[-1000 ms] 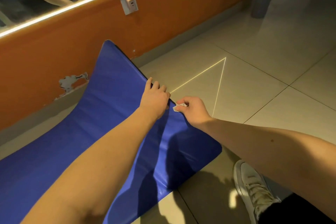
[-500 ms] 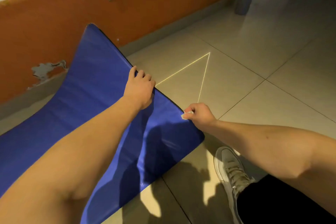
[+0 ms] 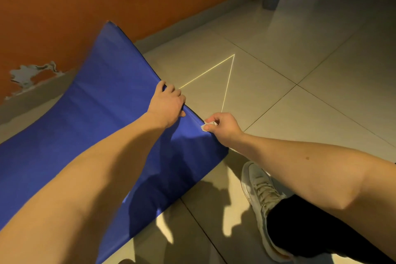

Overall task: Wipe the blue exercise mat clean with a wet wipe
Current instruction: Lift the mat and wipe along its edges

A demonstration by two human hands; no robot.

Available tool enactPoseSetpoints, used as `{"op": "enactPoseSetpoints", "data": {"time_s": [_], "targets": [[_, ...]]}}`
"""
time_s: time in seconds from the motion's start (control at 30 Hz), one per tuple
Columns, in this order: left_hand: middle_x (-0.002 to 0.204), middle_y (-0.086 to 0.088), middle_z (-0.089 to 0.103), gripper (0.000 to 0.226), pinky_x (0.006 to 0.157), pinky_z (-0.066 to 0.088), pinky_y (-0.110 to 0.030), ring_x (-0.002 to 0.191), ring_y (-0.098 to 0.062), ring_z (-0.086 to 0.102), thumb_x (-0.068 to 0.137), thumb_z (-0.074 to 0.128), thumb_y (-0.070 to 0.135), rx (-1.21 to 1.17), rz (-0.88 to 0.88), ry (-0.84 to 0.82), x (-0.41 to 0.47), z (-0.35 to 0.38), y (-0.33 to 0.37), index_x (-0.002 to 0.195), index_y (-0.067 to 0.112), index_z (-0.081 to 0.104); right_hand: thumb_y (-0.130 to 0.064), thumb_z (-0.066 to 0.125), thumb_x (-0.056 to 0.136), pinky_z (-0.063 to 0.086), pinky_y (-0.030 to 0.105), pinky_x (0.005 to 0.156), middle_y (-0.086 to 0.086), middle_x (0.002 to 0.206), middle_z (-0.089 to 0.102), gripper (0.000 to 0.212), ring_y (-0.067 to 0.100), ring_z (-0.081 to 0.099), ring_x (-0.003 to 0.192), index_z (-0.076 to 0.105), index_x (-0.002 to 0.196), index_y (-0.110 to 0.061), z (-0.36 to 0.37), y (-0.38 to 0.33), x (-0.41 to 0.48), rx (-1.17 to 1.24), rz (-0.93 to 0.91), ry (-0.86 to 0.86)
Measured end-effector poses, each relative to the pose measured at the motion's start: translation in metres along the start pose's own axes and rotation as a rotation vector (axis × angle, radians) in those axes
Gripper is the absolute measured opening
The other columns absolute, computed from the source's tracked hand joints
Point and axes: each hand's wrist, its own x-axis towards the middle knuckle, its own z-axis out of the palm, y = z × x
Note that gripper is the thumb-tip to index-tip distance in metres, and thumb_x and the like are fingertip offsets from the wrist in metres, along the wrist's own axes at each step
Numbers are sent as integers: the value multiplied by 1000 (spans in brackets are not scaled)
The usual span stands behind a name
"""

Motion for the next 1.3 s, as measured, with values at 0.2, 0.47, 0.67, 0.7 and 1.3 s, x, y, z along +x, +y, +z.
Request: {"op": "enactPoseSetpoints", "data": {"time_s": [0.2, 0.47, 0.67, 0.7, 1.3], "targets": [[123, 1, 59, 46, 119, 16, -49, 124, -23, 46, 95, 54, 56, -26, -14, -7, 4, 4, 6, 129, 25, 60, -19, 81, 86, 47, 26, 70, 2, 88, 70, 13, 19, 65, 84, 69, 85, -17, -15, 47, -29, -58, 85, 10], [128, 1, 57, 46, 120, 14, -49, 131, -23, 42, 96, 54, 52, -78, -45, 18, 1, 7, 7, 132, 24, 58, -19, 83, 81, 51, 32, 66, 9, 88, 69, 18, 22, 64, 81, 67, 84, -11, -24, 56, -34, -54, 164, -24], [163, -1, 24, 76, 123, 9, -48, 150, -26, 19, 96, 54, 53, -229, -101, -46, -16, 7, 21, 157, 19, 24, -21, 86, 82, 56, 31, 65, 10, 84, 70, 22, 21, 65, 76, 71, 88, -6, -25, 44, -27, 74, 192, 16], [163, -2, 24, 76, 123, 9, -48, 149, -26, 21, 96, 54, 53, -231, -101, -58, -22, 8, 24, 157, 19, 24, -21, 86, 83, 57, 32, 66, 10, 83, 70, 22, 22, 65, 75, 71, 87, -6, -23, 41, -25, 86, 199, 24], [110, 1, 52, 61, 73, 40, -33, 89, -21, 50, 80, 73, 60, -622, -389, -111, -125, -16, 109, 118, 20, 46, -24, 84, 84, 63, 47, 82, 13, 90, 74, 30, 27, 75, 83, 68, 97, -3, -4, -64, -24, 122, 301, 82]]}}
